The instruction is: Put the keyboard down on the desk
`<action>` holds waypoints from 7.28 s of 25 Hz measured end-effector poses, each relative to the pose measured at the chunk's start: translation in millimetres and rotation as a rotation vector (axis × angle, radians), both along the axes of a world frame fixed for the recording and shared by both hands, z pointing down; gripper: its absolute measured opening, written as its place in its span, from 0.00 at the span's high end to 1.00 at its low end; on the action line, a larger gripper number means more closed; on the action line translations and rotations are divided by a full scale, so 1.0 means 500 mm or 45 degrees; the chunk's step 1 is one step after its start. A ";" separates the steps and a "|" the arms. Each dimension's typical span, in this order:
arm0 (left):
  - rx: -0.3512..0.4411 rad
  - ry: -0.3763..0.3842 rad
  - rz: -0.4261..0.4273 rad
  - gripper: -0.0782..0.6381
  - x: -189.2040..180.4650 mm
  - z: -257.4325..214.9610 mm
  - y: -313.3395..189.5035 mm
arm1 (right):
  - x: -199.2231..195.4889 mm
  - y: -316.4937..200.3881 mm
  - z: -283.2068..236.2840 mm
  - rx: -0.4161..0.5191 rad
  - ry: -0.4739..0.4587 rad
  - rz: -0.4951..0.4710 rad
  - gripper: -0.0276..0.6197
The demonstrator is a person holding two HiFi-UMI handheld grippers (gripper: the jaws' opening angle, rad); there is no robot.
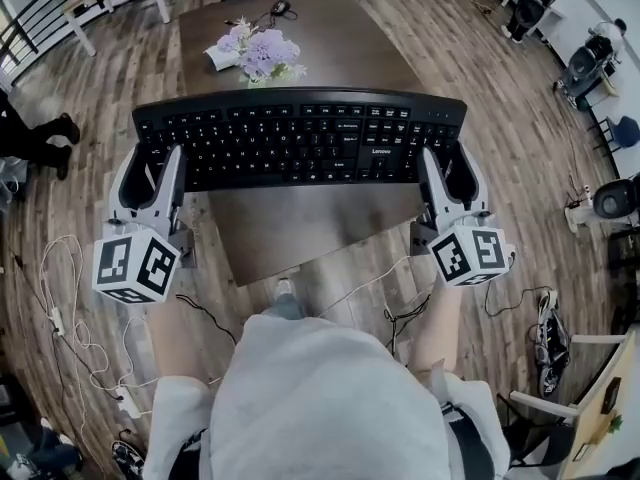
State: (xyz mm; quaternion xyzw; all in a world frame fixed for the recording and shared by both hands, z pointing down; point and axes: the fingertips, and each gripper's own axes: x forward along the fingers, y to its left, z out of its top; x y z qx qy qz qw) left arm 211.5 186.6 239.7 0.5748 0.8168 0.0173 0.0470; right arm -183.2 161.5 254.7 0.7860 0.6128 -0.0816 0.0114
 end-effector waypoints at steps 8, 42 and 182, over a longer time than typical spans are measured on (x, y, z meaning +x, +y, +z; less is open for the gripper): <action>0.132 0.001 0.043 0.52 0.009 0.101 0.137 | 0.011 0.107 0.095 0.139 -0.001 0.047 0.58; 0.708 0.053 0.102 0.52 0.017 0.499 0.306 | 0.024 0.230 0.470 0.707 0.032 0.124 0.58; -0.141 0.116 -0.205 0.88 -0.012 0.025 -0.294 | 0.082 -0.251 0.039 -0.001 -0.124 -0.068 0.93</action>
